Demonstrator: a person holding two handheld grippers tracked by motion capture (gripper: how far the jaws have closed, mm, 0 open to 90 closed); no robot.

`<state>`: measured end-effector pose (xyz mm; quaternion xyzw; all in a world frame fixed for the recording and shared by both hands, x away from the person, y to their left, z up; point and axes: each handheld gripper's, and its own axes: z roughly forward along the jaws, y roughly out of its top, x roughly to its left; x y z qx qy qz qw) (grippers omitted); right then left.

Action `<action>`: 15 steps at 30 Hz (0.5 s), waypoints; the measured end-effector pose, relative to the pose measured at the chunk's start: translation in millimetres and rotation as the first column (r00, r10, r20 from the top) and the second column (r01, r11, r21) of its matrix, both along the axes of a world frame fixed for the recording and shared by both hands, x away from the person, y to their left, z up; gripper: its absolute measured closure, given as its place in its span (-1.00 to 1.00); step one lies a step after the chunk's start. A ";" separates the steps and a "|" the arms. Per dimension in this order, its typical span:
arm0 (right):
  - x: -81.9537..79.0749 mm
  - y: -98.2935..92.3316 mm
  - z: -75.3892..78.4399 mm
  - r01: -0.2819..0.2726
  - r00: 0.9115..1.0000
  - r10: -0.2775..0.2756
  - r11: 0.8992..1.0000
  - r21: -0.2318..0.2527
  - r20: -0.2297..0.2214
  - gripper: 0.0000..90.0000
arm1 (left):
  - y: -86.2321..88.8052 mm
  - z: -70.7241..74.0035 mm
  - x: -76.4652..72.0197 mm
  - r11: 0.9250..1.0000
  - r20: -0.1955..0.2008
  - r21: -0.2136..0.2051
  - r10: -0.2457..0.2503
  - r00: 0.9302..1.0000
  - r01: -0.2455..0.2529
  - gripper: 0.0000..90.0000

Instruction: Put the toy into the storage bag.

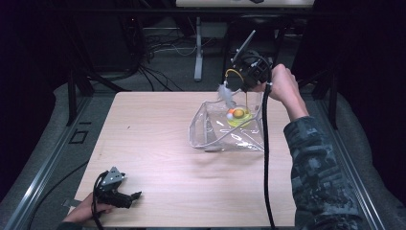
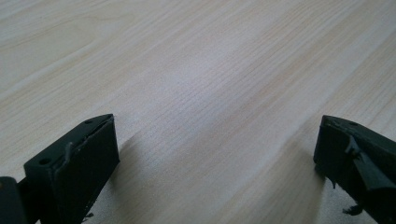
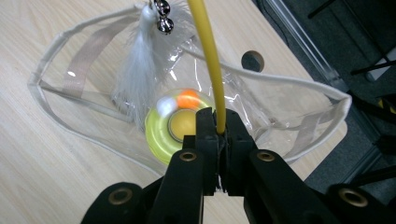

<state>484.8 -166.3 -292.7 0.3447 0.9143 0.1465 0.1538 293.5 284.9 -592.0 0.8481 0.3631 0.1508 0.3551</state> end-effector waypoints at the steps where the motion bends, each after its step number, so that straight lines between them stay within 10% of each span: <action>1: 0.4 -1.2 -2.8 -0.002 1.000 0.002 1.000 0.001 -0.004 0.95 | 0.0 0.0 0.0 1.000 0.000 0.000 0.000 1.000 0.000 -1.00; 15: -2.5 -17.5 -31.4 0.034 0.999 -0.033 0.999 0.029 -0.029 0.96 | 0.0 0.0 0.0 1.000 0.000 0.000 0.000 1.000 0.000 -1.00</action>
